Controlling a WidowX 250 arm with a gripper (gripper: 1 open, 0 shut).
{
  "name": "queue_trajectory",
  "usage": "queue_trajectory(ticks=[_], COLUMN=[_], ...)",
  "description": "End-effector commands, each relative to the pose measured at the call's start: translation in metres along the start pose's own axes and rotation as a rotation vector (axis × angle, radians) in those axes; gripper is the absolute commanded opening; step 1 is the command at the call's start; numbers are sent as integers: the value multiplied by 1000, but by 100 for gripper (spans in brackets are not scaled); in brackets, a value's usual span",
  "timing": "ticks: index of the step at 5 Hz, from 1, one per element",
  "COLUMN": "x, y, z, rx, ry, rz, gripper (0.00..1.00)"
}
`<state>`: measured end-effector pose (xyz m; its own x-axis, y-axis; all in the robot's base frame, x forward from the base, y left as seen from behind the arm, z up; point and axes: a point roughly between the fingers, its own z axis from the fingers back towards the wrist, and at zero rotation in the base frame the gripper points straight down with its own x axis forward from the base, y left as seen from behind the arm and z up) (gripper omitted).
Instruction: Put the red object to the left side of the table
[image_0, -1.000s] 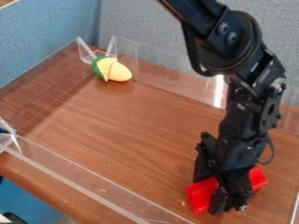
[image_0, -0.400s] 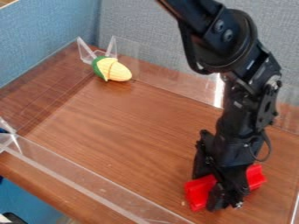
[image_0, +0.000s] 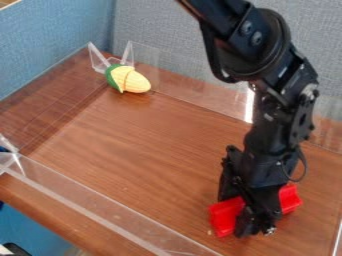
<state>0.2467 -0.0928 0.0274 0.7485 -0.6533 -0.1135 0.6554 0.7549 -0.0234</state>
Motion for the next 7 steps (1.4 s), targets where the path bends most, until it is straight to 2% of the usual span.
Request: queue_trajectory(ticks=[1,7], x=[0,-13], y=[6,16], z=[21,40], rx=[32,69], ry=[-59,-92], rz=[13,44], gripper=[0,0])
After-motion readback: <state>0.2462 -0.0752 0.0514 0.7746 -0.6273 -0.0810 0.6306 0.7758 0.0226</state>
